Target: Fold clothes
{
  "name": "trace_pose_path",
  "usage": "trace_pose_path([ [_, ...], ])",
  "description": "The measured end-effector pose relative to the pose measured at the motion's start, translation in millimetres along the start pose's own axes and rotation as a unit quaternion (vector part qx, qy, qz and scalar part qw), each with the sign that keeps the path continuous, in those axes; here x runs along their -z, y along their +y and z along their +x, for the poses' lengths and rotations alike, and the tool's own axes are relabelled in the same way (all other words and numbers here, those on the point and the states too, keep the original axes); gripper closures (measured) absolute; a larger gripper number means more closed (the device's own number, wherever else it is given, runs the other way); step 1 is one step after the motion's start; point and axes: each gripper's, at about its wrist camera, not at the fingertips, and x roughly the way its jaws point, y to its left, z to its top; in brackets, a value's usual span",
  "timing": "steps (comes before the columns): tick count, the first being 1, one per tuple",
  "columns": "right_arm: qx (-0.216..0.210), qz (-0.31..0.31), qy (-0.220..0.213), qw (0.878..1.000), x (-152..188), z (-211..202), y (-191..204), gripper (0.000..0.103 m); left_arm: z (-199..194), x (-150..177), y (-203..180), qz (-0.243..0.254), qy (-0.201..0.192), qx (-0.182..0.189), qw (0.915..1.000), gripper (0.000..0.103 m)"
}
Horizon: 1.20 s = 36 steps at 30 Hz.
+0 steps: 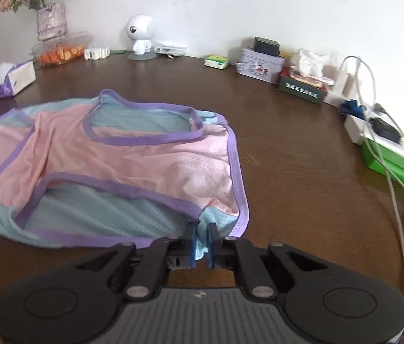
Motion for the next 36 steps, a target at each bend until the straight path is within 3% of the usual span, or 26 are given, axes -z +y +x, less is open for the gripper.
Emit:
trace_pose_path([
  [5, 0.042, 0.003, 0.0, 0.999, 56, -51, 7, 0.097, -16, 18, -10, 0.023, -0.006, 0.022, 0.9995, 0.1],
  [10, 0.033, 0.055, 0.001, 0.998, 102, -101, 2, 0.09, -37, 20, -10, 0.018, 0.04, 0.088, 0.9951, 0.095],
  [14, 0.02, 0.073, -0.057, 0.995, 101, -134, -10, 0.081, -49, -11, -17, 0.004, 0.005, 0.135, 0.9908, 0.063],
  [16, -0.005, 0.073, -0.083, 0.994, 86, -131, -11, 0.074, -29, -32, -38, 0.023, -0.006, 0.14, 0.9899, 0.063],
  [21, -0.049, 0.02, -0.079, 0.995, 47, -84, 16, 0.073, 50, -73, -75, 0.015, 0.022, 0.114, 0.9931, 0.067],
  [26, -0.077, 0.0, -0.071, 0.995, 15, -44, 29, 0.073, 88, -86, -86, -0.003, 0.043, 0.104, 0.9936, 0.069],
  [27, -0.082, 0.002, -0.065, 0.994, 9, -35, 30, 0.073, 93, -86, -86, -0.004, 0.052, 0.1, 0.9936, 0.076],
  [28, -0.088, 0.004, -0.061, 0.994, 4, -27, 30, 0.073, 97, -86, -87, -0.004, 0.058, 0.099, 0.9934, 0.083],
  [29, -0.094, 0.003, -0.057, 0.994, 1, -20, 31, 0.073, 97, -85, -87, -0.005, 0.054, 0.098, 0.9937, 0.098],
  [32, -0.105, 0.001, -0.04, 0.994, -2, 0, 36, 0.075, 90, -83, -83, -0.013, 0.032, 0.09, 0.9953, 0.101],
  [36, -0.096, 0.007, -0.034, 0.995, 4, 9, 37, 0.096, 73, -81, -69, -0.05, 0.014, 0.069, 0.9962, 0.101],
])
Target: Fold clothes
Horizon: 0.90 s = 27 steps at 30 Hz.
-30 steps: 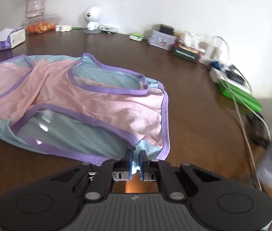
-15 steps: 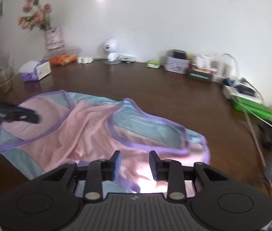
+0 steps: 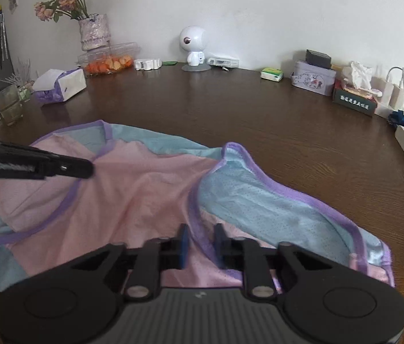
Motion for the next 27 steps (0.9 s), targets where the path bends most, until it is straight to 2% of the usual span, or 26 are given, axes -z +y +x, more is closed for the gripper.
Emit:
trace_pose_path([
  [2, 0.004, 0.015, -0.002, 1.0, 3, -3, -5, 0.097, -5, 4, 2, -0.004, 0.002, -0.018, 0.9998, 0.101],
  [5, 0.002, 0.02, -0.007, 1.0, 8, -9, -8, 0.096, -6, 10, 3, -0.002, 0.019, -0.017, 0.9997, 0.099],
  [7, 0.002, 0.037, -0.024, 0.999, 10, -21, -15, 0.095, -12, 12, 2, 0.007, 0.025, -0.012, 0.9996, 0.087],
  [8, 0.005, 0.038, -0.027, 0.999, 12, -29, -20, 0.094, -20, 13, 2, 0.012, 0.025, 0.003, 0.9996, 0.068],
  [9, 0.009, 0.039, -0.029, 0.999, 13, -37, -25, 0.092, -28, 15, 2, 0.02, 0.025, 0.024, 0.9992, 0.055],
  [10, 0.012, 0.039, -0.031, 0.999, 15, -45, -30, 0.085, -36, 18, 2, 0.034, 0.03, 0.042, 0.9981, 0.053],
  [11, 0.013, 0.04, -0.034, 0.999, 17, -53, -33, 0.084, -43, 23, 1, 0.05, 0.039, 0.056, 0.9964, 0.053],
  [13, -0.032, 0.028, -0.034, 0.999, 25, -69, -30, 0.084, -52, 35, 1, 0.076, 0.06, 0.067, 0.9931, 0.053],
  [15, -0.09, 0.005, -0.028, 0.996, 33, -78, -16, 0.084, -55, 45, 4, 0.074, 0.078, 0.07, 0.9917, 0.057],
  [17, -0.129, -0.018, -0.017, 0.991, 40, -74, 5, 0.082, -57, 51, 12, 0.052, 0.082, 0.074, 0.9925, 0.061],
  [20, -0.126, -0.042, -0.008, 0.991, 46, -58, 29, 0.081, -62, 56, 22, 0.02, 0.077, 0.066, 0.9947, 0.094],
  [22, -0.125, -0.048, -0.003, 0.991, 47, -52, 34, 0.081, -67, 59, 23, 0.021, 0.074, 0.056, 0.9955, 0.096],
  [24, -0.106, -0.071, 0.002, 0.992, 51, -49, 39, 0.082, -73, 62, 21, 0.023, 0.066, 0.05, 0.9963, 0.101],
  [26, -0.097, -0.082, -0.004, 0.992, 55, -50, 39, 0.084, -78, 63, 24, 0.014, 0.053, 0.047, 0.9974, 0.102],
  [27, -0.096, -0.069, -0.003, 0.993, 55, -50, 37, 0.1, -78, 63, 26, 0.011, 0.049, 0.045, 0.9977, 0.102],
])
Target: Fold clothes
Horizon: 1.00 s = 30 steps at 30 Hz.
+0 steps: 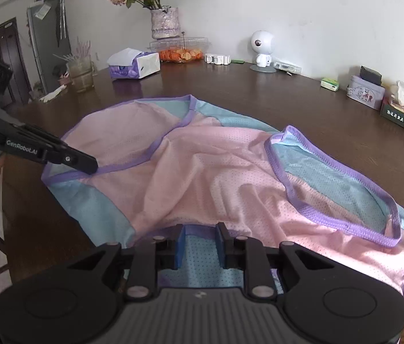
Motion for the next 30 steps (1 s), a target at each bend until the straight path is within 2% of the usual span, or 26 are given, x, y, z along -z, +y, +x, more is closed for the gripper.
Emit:
trace_pose_path([
  [1, 0.008, 0.008, 0.003, 1.0, 0, 0, -3, 0.103, 1, 1, 2, -0.001, 0.0, -0.004, 1.0, 0.102],
  [3, 0.026, 0.007, 0.01, 1.0, 1, -4, -5, 0.103, 2, 3, 2, -0.002, 0.002, -0.011, 0.9999, 0.102],
  [7, 0.069, 0.026, 0.008, 0.997, 5, -16, -16, 0.103, -5, 6, -1, 0.002, 0.003, -0.001, 1.0, 0.1],
  [10, 0.059, 0.033, -0.012, 0.998, 4, -25, -18, 0.094, -11, 9, -6, 0.018, 0.001, 0.003, 0.9998, 0.095],
  [11, 0.054, 0.027, -0.018, 0.998, 3, -24, -16, 0.077, -12, 10, -7, 0.023, 0.003, 0.005, 0.9997, 0.092],
  [12, 0.052, 0.019, -0.02, 0.998, 2, -21, -13, 0.052, -11, 11, -8, 0.025, 0.008, 0.003, 0.9996, 0.09],
  [13, 0.05, 0.013, -0.021, 0.998, 2, -17, -11, 0.045, -10, 13, -9, 0.028, 0.013, 0.002, 0.9995, 0.09],
  [14, 0.048, 0.009, -0.016, 0.999, 1, -11, -10, 0.046, -9, 15, -10, 0.032, 0.017, 0.0, 0.9993, 0.09],
  [16, 0.044, 0.022, -0.004, 0.999, 0, -1, -12, 0.073, -9, 19, -9, 0.034, 0.018, -0.002, 0.9993, 0.09],
  [17, 0.046, 0.031, -0.01, 0.998, 1, 1, -14, 0.094, -9, 20, -7, 0.031, 0.015, -0.003, 0.9994, 0.091],
  [20, 0.042, 0.054, -0.011, 0.998, 2, -3, -23, 0.1, -9, 21, -3, 0.022, 0.013, -0.006, 0.9997, 0.096],
  [23, 0.056, 0.072, -0.02, 0.996, 5, -11, -31, 0.101, -8, 20, -5, 0.028, 0.017, -0.011, 0.9994, 0.097],
  [26, 0.049, 0.094, -0.025, 0.994, 8, -16, -42, 0.099, -7, 17, -6, 0.029, 0.02, -0.015, 0.9993, 0.096],
  [28, 0.056, 0.087, -0.027, 0.994, 10, -18, -38, 0.09, -7, 16, -4, 0.02, 0.019, -0.016, 0.9995, 0.096],
  [29, 0.057, 0.084, -0.033, 0.994, 12, -22, -36, 0.08, -7, 16, -5, 0.02, 0.019, -0.019, 0.9994, 0.094],
  [30, 0.052, 0.084, -0.044, 0.994, 14, -28, -34, 0.064, -8, 15, -7, 0.02, 0.017, -0.026, 0.9993, 0.089],
])
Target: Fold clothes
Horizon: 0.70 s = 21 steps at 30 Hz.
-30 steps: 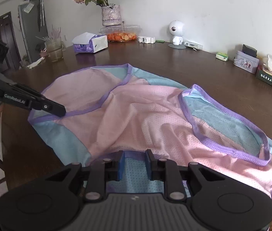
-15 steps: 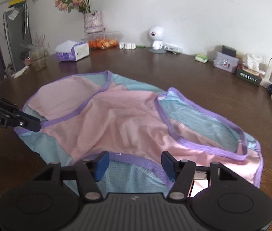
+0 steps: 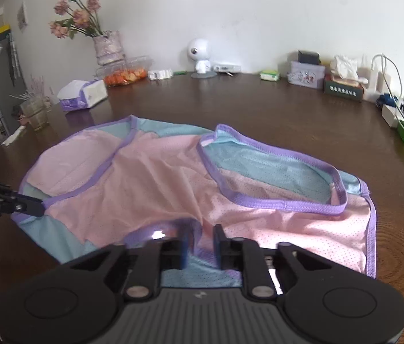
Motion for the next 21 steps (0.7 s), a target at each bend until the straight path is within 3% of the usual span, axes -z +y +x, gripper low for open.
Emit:
trace_pose_path([
  [1, -0.006, 0.001, -0.011, 1.0, 2, -7, 0, 0.056, -1, -1, -2, 0.001, -0.004, -0.006, 1.0, 0.086],
  [3, -0.005, 0.001, -0.04, 0.999, 7, -20, -1, 0.031, -5, -4, -6, 0.002, -0.019, -0.016, 0.9997, 0.069],
  [5, 0.016, -0.004, -0.063, 0.998, 12, -23, -3, 0.017, -7, -9, -11, 0.0, -0.036, -0.03, 0.9989, 0.063],
  [7, 0.026, 0.007, -0.063, 0.998, 13, -18, -10, 0.015, -6, -12, -17, 0.001, -0.054, -0.044, 0.9976, 0.059],
  [10, 0.017, 0.028, -0.035, 0.999, 12, -7, -23, 0.015, 0, -10, -28, 0.011, -0.082, -0.068, 0.9943, 0.038],
  [11, 0.016, 0.028, -0.017, 0.999, 11, -2, -25, 0.015, 3, -9, -30, 0.016, -0.085, -0.079, 0.9931, 0.026],
  [12, 0.022, 0.022, 0.001, 1.0, 11, 3, -26, 0.015, 6, -7, -33, 0.021, -0.087, -0.091, 0.9919, 0.021],
  [14, 0.029, -0.006, 0.013, 0.999, 9, 6, -22, 0.013, 15, -3, -39, 0.046, -0.079, -0.111, 0.9896, 0.019],
  [16, 0.03, -0.033, 0.03, 0.999, 11, 9, -18, 0.009, 25, 1, -44, 0.072, -0.073, -0.13, 0.9862, 0.008],
  [17, 0.031, -0.049, 0.038, 0.998, 12, 11, -16, 0.002, 29, 4, -46, 0.08, -0.073, -0.141, 0.984, 0.0],
  [19, 0.031, -0.085, 0.038, 0.995, 16, 9, -10, 0.0, 34, 8, -46, 0.083, -0.079, -0.144, 0.983, 0.0],
  [21, 0.018, -0.084, 0.048, 0.995, 13, 11, -14, 0.0, 36, 9, -44, 0.076, -0.087, -0.133, 0.9843, 0.0],
])
